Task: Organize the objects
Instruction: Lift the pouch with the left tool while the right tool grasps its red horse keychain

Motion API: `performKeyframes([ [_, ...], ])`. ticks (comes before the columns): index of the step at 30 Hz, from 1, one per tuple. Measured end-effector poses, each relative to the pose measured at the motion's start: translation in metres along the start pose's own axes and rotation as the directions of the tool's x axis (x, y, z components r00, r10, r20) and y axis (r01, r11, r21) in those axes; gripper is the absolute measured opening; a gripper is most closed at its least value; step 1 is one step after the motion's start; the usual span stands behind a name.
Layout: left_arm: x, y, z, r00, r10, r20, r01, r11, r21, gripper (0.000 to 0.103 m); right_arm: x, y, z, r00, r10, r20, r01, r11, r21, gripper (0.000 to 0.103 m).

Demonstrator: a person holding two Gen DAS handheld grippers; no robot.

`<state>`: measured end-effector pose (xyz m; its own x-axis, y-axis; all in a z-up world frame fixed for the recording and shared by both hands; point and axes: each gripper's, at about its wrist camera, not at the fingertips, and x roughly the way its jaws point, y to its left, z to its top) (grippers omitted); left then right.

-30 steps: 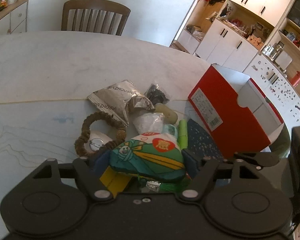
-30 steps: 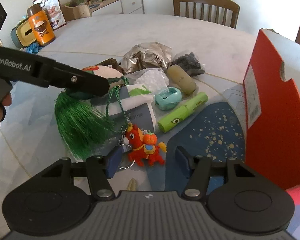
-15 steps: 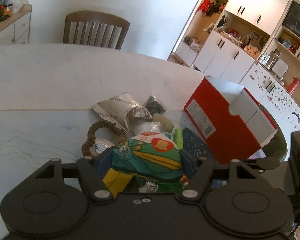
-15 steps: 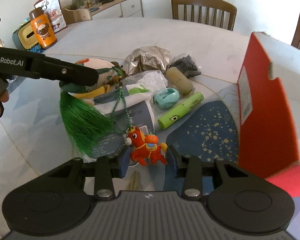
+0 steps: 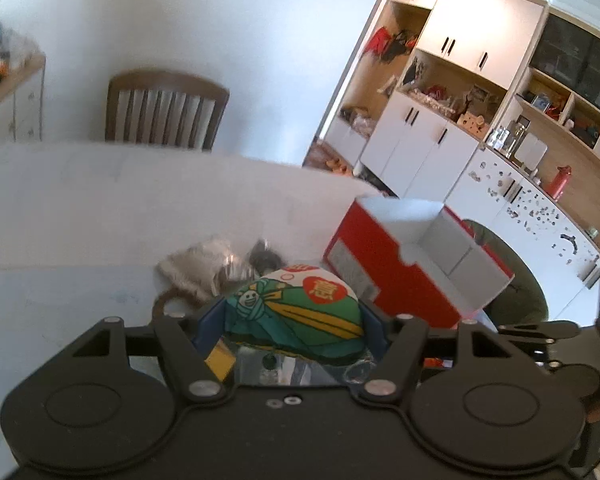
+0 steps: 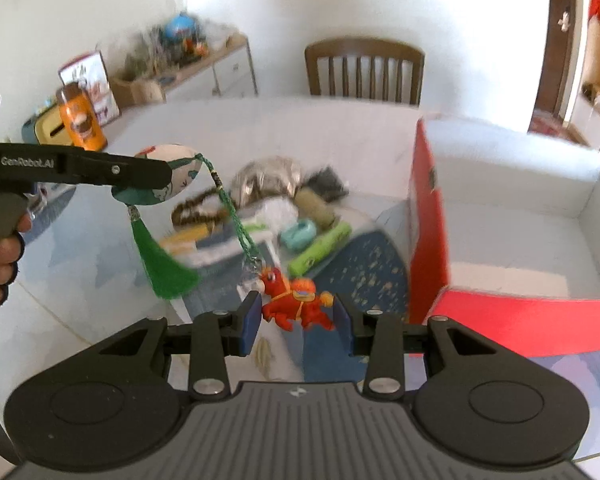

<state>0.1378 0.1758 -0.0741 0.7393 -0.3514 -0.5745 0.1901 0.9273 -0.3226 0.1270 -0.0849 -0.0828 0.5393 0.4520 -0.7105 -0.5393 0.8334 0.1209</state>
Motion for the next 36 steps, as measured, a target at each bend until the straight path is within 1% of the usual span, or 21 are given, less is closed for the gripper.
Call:
performKeyframes([
  [1, -0.002, -0.002, 0.003, 1.000, 0.003, 0.008, -0.003, 1.000, 0.002, 0.068, -0.006, -0.001, 0.001, 1.000, -0.002, 0.013, 0.002, 1.000, 0.007, 0.038],
  [3, -0.005, -0.006, 0.009, 1.000, -0.017, 0.024, 0.017, 1.000, 0.000, 0.068, -0.020, -0.004, 0.003, 0.999, -0.023, 0.045, 0.022, 0.999, 0.023, 0.038],
  [6, -0.011, -0.022, 0.019, 0.998, -0.037, 0.051, 0.035, 0.998, 0.046, 0.068, -0.040, -0.009, 0.009, 0.993, -0.057, 0.104, 0.056, 0.998, 0.020, 0.037],
  [7, -0.012, -0.029, 0.024, 0.997, -0.040, 0.065, 0.036, 0.997, 0.067, 0.068, -0.046, -0.011, 0.013, 0.991, -0.062, 0.122, 0.061, 0.998, 0.016, 0.025],
  [8, -0.013, -0.035, 0.026, 0.996, -0.037, 0.077, 0.031, 0.996, 0.085, 0.068, -0.053, -0.014, 0.017, 0.988, -0.065, 0.139, 0.065, 0.998, 0.006, 0.004],
  [10, -0.012, -0.045, 0.035, 0.994, -0.046, 0.095, 0.037, 0.995, 0.091, 0.068, -0.061, -0.025, 0.023, 0.985, -0.097, 0.146, 0.095, 0.995, 0.022, 0.004],
  [11, -0.010, -0.049, 0.039, 0.993, -0.057, 0.101, 0.047, 0.994, 0.096, 0.068, -0.064, -0.032, 0.026, 0.985, -0.087, 0.151, 0.083, 0.996, 0.035, 0.004],
  [12, -0.007, -0.055, 0.043, 0.993, -0.059, 0.104, 0.047, 0.993, 0.108, 0.068, -0.067, -0.038, 0.029, 0.984, -0.069, 0.165, 0.066, 0.998, 0.023, 0.004],
  [14, -0.002, -0.070, 0.049, 0.992, -0.063, 0.109, 0.047, 0.988, 0.145, 0.068, -0.070, -0.045, 0.034, 0.980, -0.086, 0.181, 0.089, 0.996, -0.009, 0.004],
  [17, 0.002, -0.092, 0.056, 0.991, -0.053, 0.121, 0.028, 0.980, 0.199, 0.068, -0.073, -0.056, 0.043, 0.980, -0.041, 0.196, 0.050, 0.998, -0.043, 0.004],
  [23, -0.010, -0.100, 0.079, 0.988, -0.011, 0.153, -0.022, 0.977, 0.213, 0.067, -0.071, -0.059, 0.046, 0.975, 0.064, 0.211, -0.041, 0.993, -0.114, 0.006],
  [24, -0.013, -0.101, 0.085, 0.988, -0.001, 0.157, -0.033, 0.977, 0.211, 0.067, -0.070, -0.060, 0.046, 0.974, 0.085, 0.211, -0.060, 0.991, -0.122, 0.007],
  [25, -0.017, -0.103, 0.089, 0.987, 0.002, 0.159, -0.035, 0.977, 0.210, 0.067, -0.069, -0.060, 0.047, 0.973, 0.096, 0.212, -0.070, 0.989, -0.127, 0.012],
  [27, -0.024, -0.108, 0.097, 0.986, -0.002, 0.167, -0.035, 0.976, 0.215, 0.067, -0.070, -0.059, 0.048, 0.968, 0.125, 0.219, -0.097, 0.986, -0.137, 0.035],
  [28, -0.027, -0.113, 0.100, 0.985, -0.005, 0.171, -0.033, 0.975, 0.221, 0.067, -0.071, -0.059, 0.048, 0.965, 0.130, 0.226, -0.099, 0.985, -0.143, 0.063],
  [29, -0.029, -0.117, 0.102, 0.985, -0.013, 0.174, -0.027, 0.974, 0.226, 0.067, -0.073, -0.059, 0.047, 0.962, 0.128, 0.242, -0.095, 0.985, -0.146, 0.081],
  [31, -0.034, -0.128, 0.106, 0.983, -0.033, 0.179, -0.010, 0.972, 0.234, 0.067, -0.075, -0.058, 0.047, 0.952, 0.136, 0.273, -0.092, 0.982, -0.167, 0.083],
  [33, -0.037, -0.138, 0.108, 0.981, -0.069, 0.183, 0.022, 0.969, 0.247, 0.067, -0.072, -0.056, 0.051, 0.950, 0.136, 0.281, -0.086, 0.979, -0.184, 0.083],
  [36, -0.040, -0.157, 0.110, 0.976, -0.102, 0.191, 0.045, 0.958, 0.282, 0.067, -0.063, -0.054, 0.062, 0.946, 0.127, 0.299, -0.071, 0.979, -0.190, 0.083],
])
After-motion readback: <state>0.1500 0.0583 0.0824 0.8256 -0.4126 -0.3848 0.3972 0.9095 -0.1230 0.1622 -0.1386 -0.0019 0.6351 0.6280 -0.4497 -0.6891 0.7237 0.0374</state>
